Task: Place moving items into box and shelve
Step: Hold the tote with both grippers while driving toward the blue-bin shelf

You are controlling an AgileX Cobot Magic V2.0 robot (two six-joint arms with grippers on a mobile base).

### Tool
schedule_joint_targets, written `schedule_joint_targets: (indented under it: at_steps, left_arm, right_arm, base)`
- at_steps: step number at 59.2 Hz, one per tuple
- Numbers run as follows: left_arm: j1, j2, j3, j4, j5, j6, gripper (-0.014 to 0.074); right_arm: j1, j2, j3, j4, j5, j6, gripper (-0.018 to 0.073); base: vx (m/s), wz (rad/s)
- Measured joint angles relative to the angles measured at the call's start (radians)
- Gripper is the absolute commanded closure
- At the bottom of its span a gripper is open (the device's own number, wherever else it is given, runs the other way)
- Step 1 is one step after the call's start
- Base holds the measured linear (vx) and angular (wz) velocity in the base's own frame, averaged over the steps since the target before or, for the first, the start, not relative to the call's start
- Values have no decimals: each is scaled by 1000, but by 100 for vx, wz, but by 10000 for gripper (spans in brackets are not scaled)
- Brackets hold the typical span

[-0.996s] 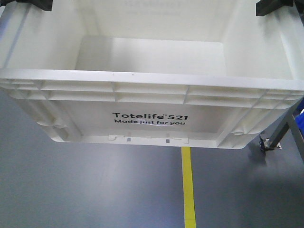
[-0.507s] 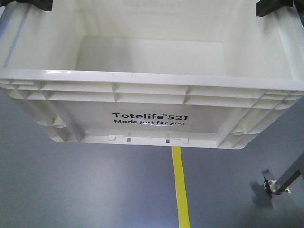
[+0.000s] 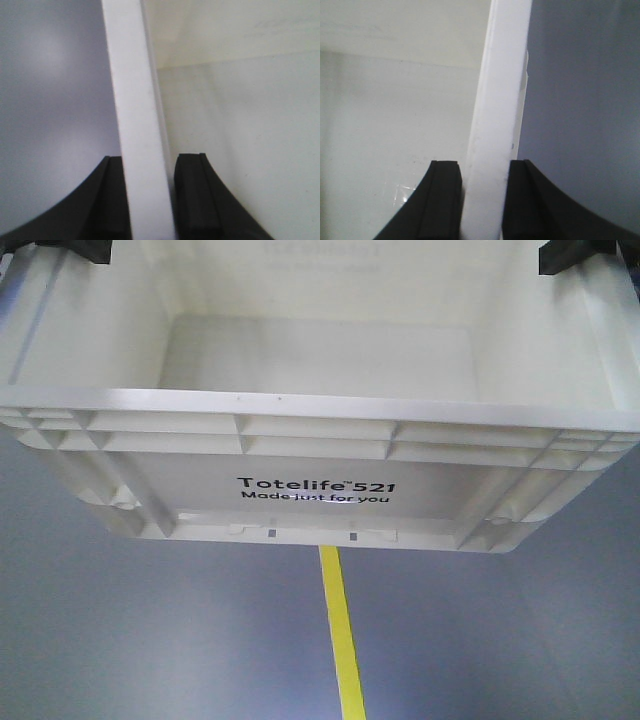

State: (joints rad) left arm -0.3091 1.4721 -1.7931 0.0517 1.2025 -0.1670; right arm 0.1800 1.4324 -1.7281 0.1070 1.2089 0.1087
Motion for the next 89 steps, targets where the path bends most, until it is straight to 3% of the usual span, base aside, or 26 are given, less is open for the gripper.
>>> schedule_joint_targets:
  at_steps: [39, 89]
  left_arm:
    - [3, 0, 0, 6, 0, 0, 594]
    - [3, 0, 0, 6, -1, 0, 594]
  right_arm:
    - [0, 3, 0, 9, -3, 0, 564]
    - [0, 6, 0, 8, -8, 0, 564]
  base:
    - [66, -38]
    - [55, -70]
